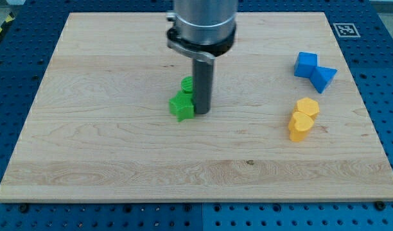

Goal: Move green circle upwards

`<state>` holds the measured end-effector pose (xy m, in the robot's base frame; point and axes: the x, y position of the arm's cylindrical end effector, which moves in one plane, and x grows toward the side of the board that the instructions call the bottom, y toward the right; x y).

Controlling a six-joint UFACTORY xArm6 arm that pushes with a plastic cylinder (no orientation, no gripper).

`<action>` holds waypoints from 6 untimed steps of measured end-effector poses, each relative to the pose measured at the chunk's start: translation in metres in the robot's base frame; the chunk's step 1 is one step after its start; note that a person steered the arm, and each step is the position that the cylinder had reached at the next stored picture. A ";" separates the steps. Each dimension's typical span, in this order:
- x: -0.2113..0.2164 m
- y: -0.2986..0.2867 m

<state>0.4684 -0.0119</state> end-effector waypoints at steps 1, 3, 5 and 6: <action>-0.006 -0.025; 0.024 -0.013; 0.017 0.001; -0.003 0.001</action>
